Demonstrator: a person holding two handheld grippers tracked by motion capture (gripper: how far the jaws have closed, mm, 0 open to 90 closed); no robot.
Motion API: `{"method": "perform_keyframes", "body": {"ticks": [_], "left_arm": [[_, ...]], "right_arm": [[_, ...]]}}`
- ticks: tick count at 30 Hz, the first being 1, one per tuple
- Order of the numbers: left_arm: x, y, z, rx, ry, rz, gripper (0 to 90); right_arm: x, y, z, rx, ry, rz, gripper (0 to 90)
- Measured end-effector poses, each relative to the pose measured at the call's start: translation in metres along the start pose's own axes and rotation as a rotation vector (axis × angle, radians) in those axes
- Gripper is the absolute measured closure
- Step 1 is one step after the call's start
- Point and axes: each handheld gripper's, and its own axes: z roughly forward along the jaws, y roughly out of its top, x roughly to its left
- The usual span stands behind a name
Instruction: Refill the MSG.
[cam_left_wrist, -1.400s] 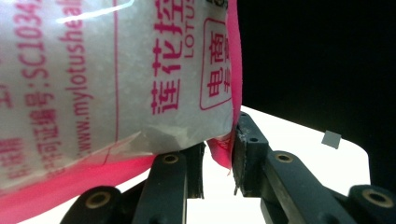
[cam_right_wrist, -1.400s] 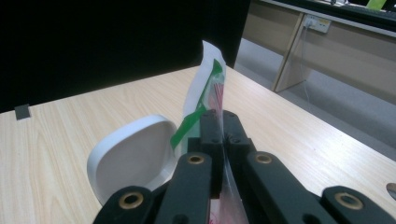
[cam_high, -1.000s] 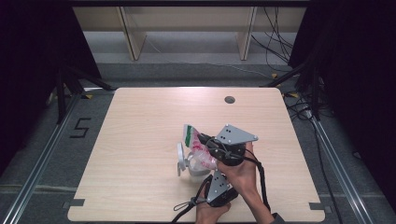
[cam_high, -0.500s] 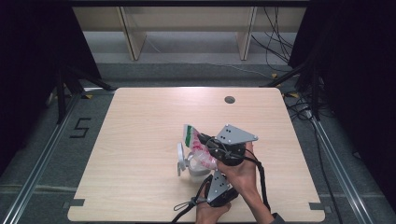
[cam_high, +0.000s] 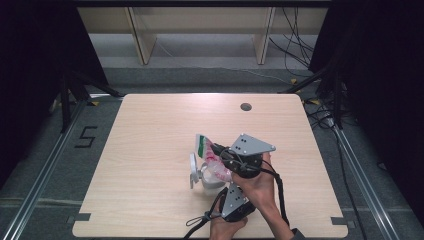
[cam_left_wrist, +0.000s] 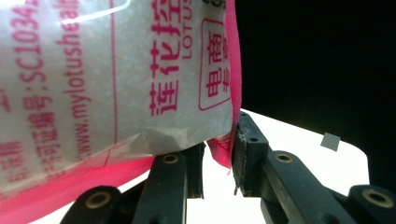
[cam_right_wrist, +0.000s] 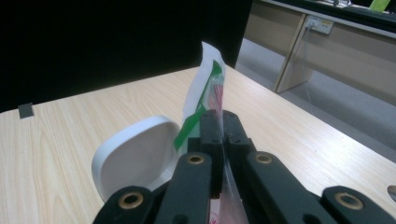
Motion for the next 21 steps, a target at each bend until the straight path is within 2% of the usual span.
{"method": "perform_keyframes", "body": {"ticks": [3, 4, 5, 6, 9, 11, 13, 14, 16, 18, 20, 21], "left_arm": [[0.0004, -0.0002, 0.0001, -0.004, 0.002, 0.0, 75.4], [0.0007, -0.0003, 0.0006, -0.006, -0.004, 0.002, 75.4], [0.0005, -0.0001, 0.0003, -0.003, -0.004, 0.0, 75.4], [0.0002, 0.0001, -0.0001, -0.001, 0.001, -0.002, 75.4], [0.0007, -0.0001, 0.0005, -0.008, -0.006, 0.0, 75.4], [0.0004, 0.0, -0.0002, -0.009, 0.001, 0.001, 75.4], [0.0004, 0.0005, -0.0008, 0.003, 0.005, 0.001, 75.4], [0.0002, 0.0002, -0.0007, 0.003, 0.01, 0.0, 75.4], [0.0006, -0.0003, 0.0004, -0.006, -0.004, -0.001, 75.4], [-0.0001, 0.001, -0.0015, 0.008, 0.014, 0.005, 75.4], [0.0006, 0.0003, 0.0005, -0.008, -0.002, 0.001, 75.4], [0.0005, 0.0, 0.0008, -0.008, -0.001, -0.001, 75.4]], "right_arm": [[-0.0008, -0.0014, 0.0015, 0.006, 0.005, 0.002, 90.0], [0.0, -0.0012, 0.0014, -0.009, -0.009, 0.002, 90.0], [-0.0001, -0.0007, 0.0001, 0.007, 0.008, 0.004, 90.0], [-0.0002, -0.0008, 0.0006, -0.003, -0.007, 0.005, 90.0], [-0.0006, -0.001, 0.0012, 0.006, 0.001, -0.004, 90.0], [0.0004, -0.0007, 0.0013, -0.001, -0.01, -0.002, 90.0], [0.0, 0.0, 0.0001, 0.006, 0.006, -0.001, 90.0], [0.0005, -0.0007, 0.0016, -0.002, -0.01, -0.001, 90.0], [-0.0003, -0.0012, 0.0021, 0.0, 0.004, -0.003, 90.0], [0.0007, -0.0008, 0.0014, -0.01, -0.011, 0.009, 90.0], [0.0002, -0.0001, 0.0003, 0.006, 0.007, -0.007, 90.0], [0.0005, -0.0006, 0.0012, 0.0, -0.006, -0.008, 90.0]]}}
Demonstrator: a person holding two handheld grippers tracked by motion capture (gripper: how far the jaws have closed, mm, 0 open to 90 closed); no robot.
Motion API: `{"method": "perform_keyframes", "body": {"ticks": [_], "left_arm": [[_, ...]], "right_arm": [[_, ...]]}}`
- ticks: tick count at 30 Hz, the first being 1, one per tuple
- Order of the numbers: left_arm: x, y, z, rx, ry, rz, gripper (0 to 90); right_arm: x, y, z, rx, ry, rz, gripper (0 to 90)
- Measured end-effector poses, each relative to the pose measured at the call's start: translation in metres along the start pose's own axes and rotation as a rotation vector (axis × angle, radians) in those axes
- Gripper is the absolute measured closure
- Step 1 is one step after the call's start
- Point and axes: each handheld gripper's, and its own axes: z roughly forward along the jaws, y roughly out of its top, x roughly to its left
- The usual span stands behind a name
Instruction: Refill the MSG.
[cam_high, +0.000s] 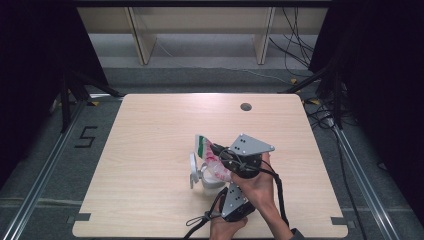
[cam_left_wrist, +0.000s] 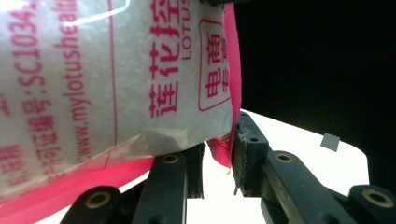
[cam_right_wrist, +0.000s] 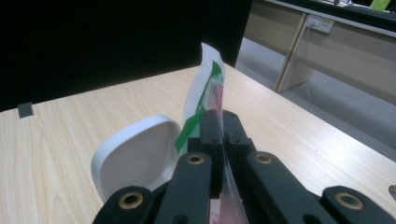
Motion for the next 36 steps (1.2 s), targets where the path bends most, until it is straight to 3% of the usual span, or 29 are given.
{"method": "perform_keyframes", "body": {"ticks": [2, 4, 7, 9, 15, 17, 18, 23, 36], "left_arm": [[-0.0004, 0.0015, -0.0022, 0.016, 0.011, 0.0, 75.4], [-0.0001, 0.0025, -0.0011, -0.009, -0.003, 0.0, 75.4], [-0.0004, 0.0024, -0.0015, 0.011, 0.012, 0.002, 75.4], [0.0001, 0.0016, -0.0007, -0.002, -0.001, 0.002, 75.5], [0.0005, 0.0015, -0.0011, -0.001, 0.002, 0.005, 75.5], [-0.0006, 0.0013, -0.0008, -0.011, 0.007, 0.002, 75.5], [-0.0009, 0.0021, -0.0024, 0.007, 0.013, 0.004, 75.5], [0.0001, 0.0015, -0.001, -0.005, 0.004, 0.003, 75.5], [0.0001, 0.0021, -0.0024, 0.011, 0.019, 0.001, 75.4]], "right_arm": [[-0.0001, -0.0004, 0.001, 0.0, -0.003, 0.007, 90.0], [0.0023, 0.001, -0.0004, 0.001, 0.007, 0.007, 90.0], [0.0032, 0.002, 0.001, 0.001, 0.005, -0.026, 90.0], [0.0025, 0.0003, 0.0011, 0.01, 0.002, 0.012, 90.0], [0.0024, 0.0013, 0.0017, 0.003, 0.008, -0.011, 90.0], [0.0024, 0.0013, 0.0011, 0.007, 0.016, -0.004, 90.0], [0.0043, 0.0017, -0.0001, 0.018, 0.012, 0.02, 90.0], [0.002, 0.0013, 0.002, 0.0, 0.002, -0.007, 90.0], [0.0018, 0.0012, 0.0042, 0.001, -0.004, 0.005, 90.0]]}}
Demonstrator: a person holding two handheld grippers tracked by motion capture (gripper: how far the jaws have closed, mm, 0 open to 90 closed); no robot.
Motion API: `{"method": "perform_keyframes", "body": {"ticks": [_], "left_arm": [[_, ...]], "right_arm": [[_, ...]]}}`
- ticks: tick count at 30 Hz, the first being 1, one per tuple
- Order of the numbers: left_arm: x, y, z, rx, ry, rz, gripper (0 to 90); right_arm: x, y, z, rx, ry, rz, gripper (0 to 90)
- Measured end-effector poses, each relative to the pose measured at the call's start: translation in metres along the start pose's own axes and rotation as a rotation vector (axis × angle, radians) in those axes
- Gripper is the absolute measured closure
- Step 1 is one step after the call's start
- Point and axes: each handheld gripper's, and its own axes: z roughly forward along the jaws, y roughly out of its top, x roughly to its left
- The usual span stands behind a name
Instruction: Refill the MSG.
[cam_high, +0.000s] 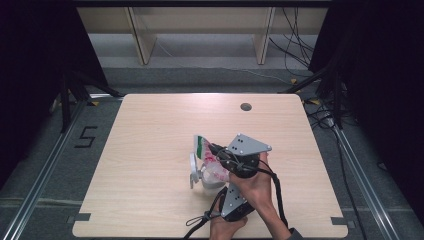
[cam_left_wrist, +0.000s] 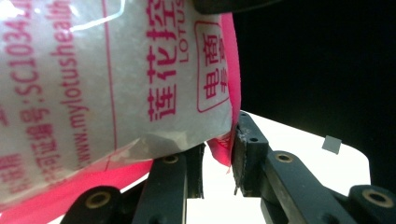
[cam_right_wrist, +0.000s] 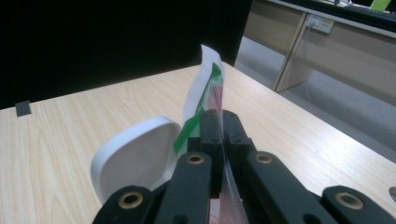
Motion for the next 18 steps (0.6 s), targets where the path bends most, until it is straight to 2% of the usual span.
{"method": "perform_keyframes", "body": {"ticks": [1, 2, 4, 8, 12, 13, 18], "left_arm": [[0.0, 0.0001, -0.0001, -0.004, -0.001, 0.0, 75.5], [0.0, 0.0003, -0.0002, -0.007, -0.001, 0.002, 75.5], [-0.0001, 0.0005, -0.0003, -0.008, -0.001, 0.001, 75.5], [0.0003, 0.0003, -0.0004, -0.008, -0.001, -0.001, 75.5], [0.0003, 0.0005, -0.0004, -0.005, -0.001, -0.005, 75.5], [0.0004, 0.0006, -0.0003, -0.005, -0.001, -0.003, 75.5], [0.0005, 0.0005, 0.0002, -0.011, -0.002, -0.004, 75.5]], "right_arm": [[0.0, 0.0, -0.0002, 0.003, 0.013, 0.012, 90.0], [-0.0003, 0.0004, -0.0008, -0.009, 0.002, -0.003, 90.0], [0.0006, 0.0017, -0.002, -0.001, 0.016, -0.008, 90.0], [0.0006, 0.0008, 0.0001, -0.007, 0.004, -0.008, 90.0], [0.0003, 0.0009, 0.0002, 0.003, 0.016, -0.009, 90.0], [0.001, 0.0007, 0.001, -0.006, 0.001, -0.007, 90.0], [0.0001, 0.0011, 0.0003, 0.002, 0.018, -0.009, 90.0]]}}
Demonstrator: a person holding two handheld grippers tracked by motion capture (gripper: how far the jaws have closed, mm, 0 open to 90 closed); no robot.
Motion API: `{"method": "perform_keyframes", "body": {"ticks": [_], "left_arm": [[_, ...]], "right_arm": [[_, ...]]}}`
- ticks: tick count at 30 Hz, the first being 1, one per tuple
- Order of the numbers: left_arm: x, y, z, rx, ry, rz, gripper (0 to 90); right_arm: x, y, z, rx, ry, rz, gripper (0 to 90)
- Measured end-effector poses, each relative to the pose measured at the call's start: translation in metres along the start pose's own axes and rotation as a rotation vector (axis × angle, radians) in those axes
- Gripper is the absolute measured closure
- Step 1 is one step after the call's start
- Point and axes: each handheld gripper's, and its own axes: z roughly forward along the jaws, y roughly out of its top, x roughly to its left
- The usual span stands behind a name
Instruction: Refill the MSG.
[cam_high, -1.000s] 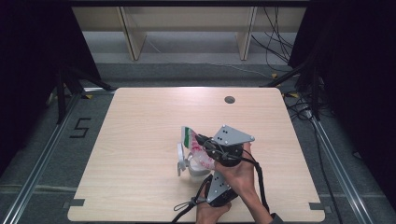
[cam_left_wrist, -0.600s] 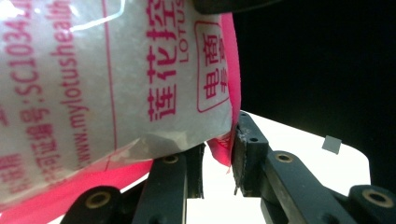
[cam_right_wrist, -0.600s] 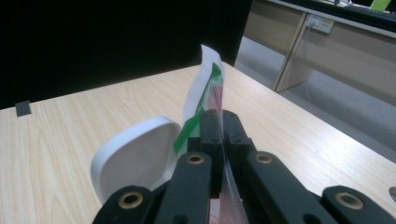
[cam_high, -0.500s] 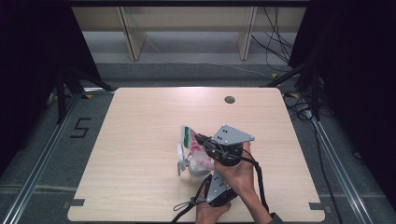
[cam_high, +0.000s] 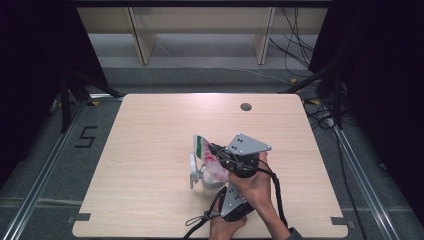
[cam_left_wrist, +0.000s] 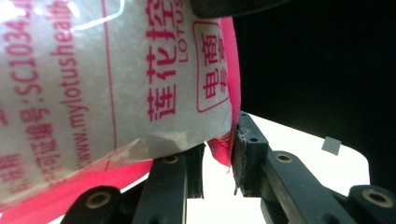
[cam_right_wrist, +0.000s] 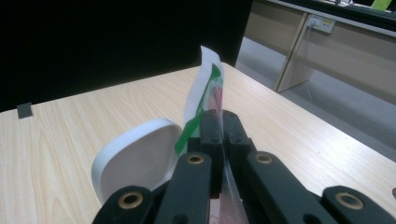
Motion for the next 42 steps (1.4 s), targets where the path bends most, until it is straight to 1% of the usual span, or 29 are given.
{"method": "perform_keyframes", "body": {"ticks": [1, 2, 3, 4, 5, 6, 7, 8, 9, 10, 11, 13, 14, 16, 19, 21, 22, 23, 25, 27, 28, 30, 34, 35, 37, 38, 39, 40, 42], "left_arm": [[-0.0002, 0.0001, -0.0002, 0.006, 0.002, 0.0, 75.5], [-0.0002, -0.0001, -0.0001, 0.004, 0.003, -0.001, 75.5], [-0.0002, 0.0002, -0.0005, 0.004, 0.001, -0.001, 75.5], [0.0001, 0.0003, 0.0002, -0.015, -0.01, -0.007, 75.5], [0.0, 0.0017, -0.0016, 0.002, -0.007, -0.009, 75.5], [0.0, 0.0021, -0.0016, 0.002, -0.006, -0.009, 75.5], [-0.0001, 0.0015, -0.0005, -0.003, -0.009, -0.015, 75.5], [0.0001, 0.0006, -0.0003, 0.003, -0.005, -0.009, 75.5], [0.0001, 0.0004, -0.0005, 0.005, -0.005, -0.01, 75.4], [0.0002, 0.0007, -0.001, 0.003, -0.006, -0.011, 75.5], [0.0002, 0.0009, -0.001, -0.001, -0.006, -0.01, 75.5], [0.0, 0.0014, -0.0012, -0.002, -0.006, -0.004, 75.5], [0.0001, 0.0009, -0.0005, -0.01, -0.011, -0.005, 75.5], [0.0002, 0.001, -0.0011, 0.0, -0.005, -0.006, 75.4], [0.0001, 0.001, -0.001, -0.004, -0.006, -0.004, 75.5], [0.0001, 0.0011, -0.0011, -0.001, -0.005, -0.005, 75.4], [0.0002, 0.001, -0.0011, -0.001, -0.004, -0.004, 75.5], [0.0003, 0.001, -0.001, -0.002, -0.004, -0.003, 75.5], [0.0005, 0.0002, 0.0001, -0.013, -0.011, -0.002, 75.5], [0.0005, 0.0004, -0.0003, -0.012, -0.011, -0.003, 75.5], [0.0005, 0.0005, -0.0002, -0.013, -0.011, -0.002, 75.4], [0.0005, 0.0001, 0.0, -0.015, -0.01, -0.002, 75.5], [0.0005, 0.0002, -0.0002, -0.016, -0.008, -0.001, 75.5], [0.0007, 0.0001, -0.0002, -0.016, -0.008, 0.0, 75.5], [0.0009, 0.0008, -0.002, 0.001, 0.0, 0.002, 75.5], [0.0011, 0.0012, -0.0022, -0.002, 0.001, 0.006, 75.5], [0.001, 0.0014, -0.0022, -0.003, 0.002, 0.005, 75.6], [0.001, 0.0013, -0.0016, -0.006, 0.001, 0.002, 75.5], [0.0012, 0.0004, -0.0015, 0.0, 0.0, 0.0, 75.5]], "right_arm": [[0.0, -0.0001, 0.0005, 0.001, -0.004, -0.004, 90.0], [0.0011, -0.0008, 0.001, 0.003, -0.006, 0.009, 90.0], [0.0006, -0.0006, 0.0016, 0.003, 0.015, 0.013, 90.0], [0.0004, 0.0002, -0.0001, 0.005, -0.007, 0.013, 90.0], [0.0014, 0.0005, -0.0012, -0.002, -0.01, 0.026, 90.0], [0.0009, 0.0014, -0.0011, -0.007, -0.011, 0.009, 90.0], [0.0015, 0.0015, -0.001, -0.002, -0.013, 0.007, 90.0], [0.0017, 0.0008, 0.0004, 0.0, -0.008, -0.004, 90.0], [0.0001, 0.0001, 0.0016, -0.002, -0.026, -0.023, 90.0], [0.0009, -0.0005, 0.0015, 0.007, -0.01, 0.011, 90.0], [0.0009, -0.0003, 0.0017, 0.004, 0.021, 0.021, 90.0], [0.0009, 0.0009, -0.0001, -0.003, 0.0, 0.004, 90.0], [0.0012, 0.001, -0.0002, 0.002, -0.002, 0.009, 90.0], [0.0004, 0.0003, 0.0007, -0.011, -0.012, 0.006, 90.0], [0.0014, 0.0009, -0.0001, 0.0, 0.001, 0.013, 90.0], [0.0005, 0.0009, -0.0002, -0.003, 0.001, 0.007, 90.0], [0.0007, 0.0006, 0.0008, -0.013, -0.013, 0.009, 90.0], [0.0007, 0.0008, 0.0001, -0.003, -0.001, 0.007, 90.0], [0.0007, 0.001, 0.0, -0.005, -0.001, 0.006, 90.0], [0.0011, 0.0005, 0.0008, -0.016, -0.013, 0.012, 90.0], [0.0002, 0.0009, 0.0001, -0.008, -0.006, 0.0, 90.0], [0.0015, 0.001, -0.0001, -0.002, 0.002, 0.016, 90.0], [0.0019, 0.0012, 0.0003, -0.001, 0.001, 0.011, 90.0], [0.0021, 0.0009, 0.0013, -0.006, 0.012, 0.004, 90.0], [0.0023, 0.0011, 0.0011, -0.009, 0.005, 0.007, 90.0], [0.0024, 0.0014, 0.001, -0.007, 0.02, 0.013, 90.0], [0.0038, 0.0017, 0.0006, -0.004, 0.003, 0.022, 90.0], [0.0029, 0.0022, 0.0006, -0.012, -0.004, -0.002, 90.0], [0.003, 0.0018, 0.0012, 0.005, -0.002, -0.003, 90.0]]}}
